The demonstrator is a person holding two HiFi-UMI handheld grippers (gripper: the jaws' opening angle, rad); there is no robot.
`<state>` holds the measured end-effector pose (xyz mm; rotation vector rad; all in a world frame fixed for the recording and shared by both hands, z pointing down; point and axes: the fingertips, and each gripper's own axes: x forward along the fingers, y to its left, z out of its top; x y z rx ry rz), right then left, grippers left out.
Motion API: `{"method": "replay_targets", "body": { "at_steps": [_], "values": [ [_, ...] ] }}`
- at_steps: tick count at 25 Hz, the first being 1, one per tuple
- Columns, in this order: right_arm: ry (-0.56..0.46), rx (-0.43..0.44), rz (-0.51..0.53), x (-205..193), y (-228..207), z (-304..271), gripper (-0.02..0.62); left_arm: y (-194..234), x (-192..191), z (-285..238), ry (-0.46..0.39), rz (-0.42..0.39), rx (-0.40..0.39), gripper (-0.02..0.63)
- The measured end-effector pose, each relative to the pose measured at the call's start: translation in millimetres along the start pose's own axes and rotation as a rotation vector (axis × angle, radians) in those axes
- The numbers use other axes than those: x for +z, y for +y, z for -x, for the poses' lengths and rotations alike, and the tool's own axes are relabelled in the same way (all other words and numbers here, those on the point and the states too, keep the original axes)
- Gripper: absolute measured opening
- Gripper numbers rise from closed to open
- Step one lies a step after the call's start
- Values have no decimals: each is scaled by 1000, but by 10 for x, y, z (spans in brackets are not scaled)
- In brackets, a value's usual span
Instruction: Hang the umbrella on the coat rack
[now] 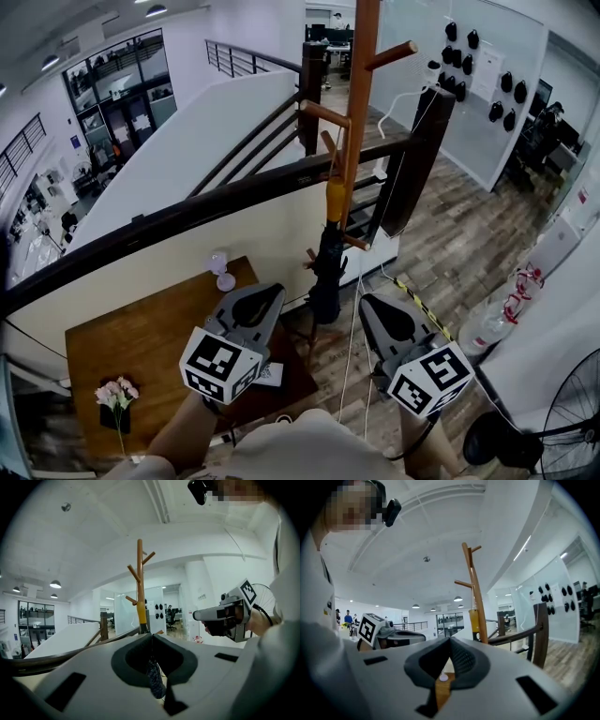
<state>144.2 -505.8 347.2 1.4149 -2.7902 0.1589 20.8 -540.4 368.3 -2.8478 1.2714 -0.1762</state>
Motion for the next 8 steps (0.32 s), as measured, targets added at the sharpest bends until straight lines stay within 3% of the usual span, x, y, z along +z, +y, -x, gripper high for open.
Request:
{"method": "replay_targets", "body": {
  "at_steps": [8],
  "values": [
    [-8,12,23,34,81,-7,5,2,14,60,-5,-5,-4,8]
  ]
}}
